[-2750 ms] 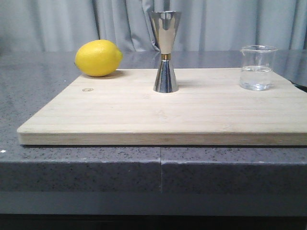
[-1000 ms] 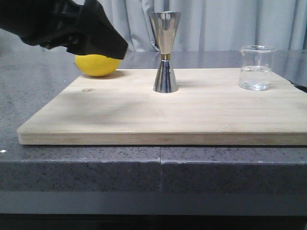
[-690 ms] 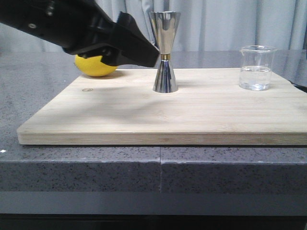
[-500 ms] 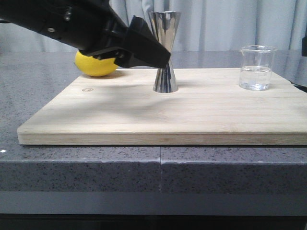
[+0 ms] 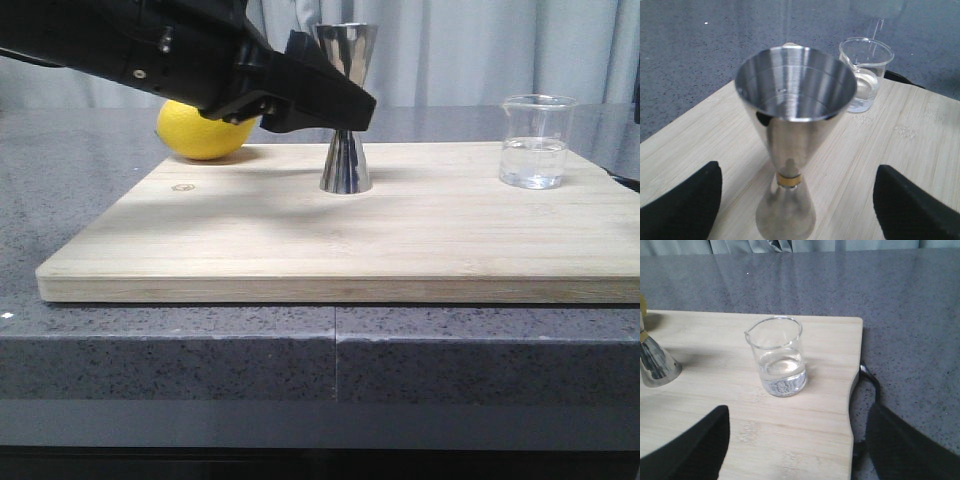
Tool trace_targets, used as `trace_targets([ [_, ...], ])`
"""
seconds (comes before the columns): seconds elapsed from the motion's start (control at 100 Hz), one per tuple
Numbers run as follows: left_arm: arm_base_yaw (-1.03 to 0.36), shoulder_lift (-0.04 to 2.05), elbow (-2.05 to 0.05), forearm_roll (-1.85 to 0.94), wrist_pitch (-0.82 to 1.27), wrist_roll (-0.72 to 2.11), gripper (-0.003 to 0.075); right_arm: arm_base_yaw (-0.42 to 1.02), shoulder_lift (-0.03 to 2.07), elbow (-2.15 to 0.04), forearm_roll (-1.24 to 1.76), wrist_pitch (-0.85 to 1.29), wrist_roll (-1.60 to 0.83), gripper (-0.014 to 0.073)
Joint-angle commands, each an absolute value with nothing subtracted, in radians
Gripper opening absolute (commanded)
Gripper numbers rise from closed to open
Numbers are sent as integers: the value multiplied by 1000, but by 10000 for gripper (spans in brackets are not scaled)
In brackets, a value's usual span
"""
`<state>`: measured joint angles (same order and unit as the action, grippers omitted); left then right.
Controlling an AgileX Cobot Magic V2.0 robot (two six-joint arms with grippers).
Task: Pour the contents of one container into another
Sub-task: 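Reach the left gripper to the steel jigger and grasp its waist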
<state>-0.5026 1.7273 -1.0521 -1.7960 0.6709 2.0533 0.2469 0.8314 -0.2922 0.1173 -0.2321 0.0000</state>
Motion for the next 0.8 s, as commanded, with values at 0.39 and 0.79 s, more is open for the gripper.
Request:
trace_targets([
  [0.39,-490,1807,-1191,-1851,823,2064,561,250,828,-313,106,-334,-15,513],
  [0.79,-477,1807,-1191,-1853,825,2064,384,250,828,-313,106,-346,-15,513],
])
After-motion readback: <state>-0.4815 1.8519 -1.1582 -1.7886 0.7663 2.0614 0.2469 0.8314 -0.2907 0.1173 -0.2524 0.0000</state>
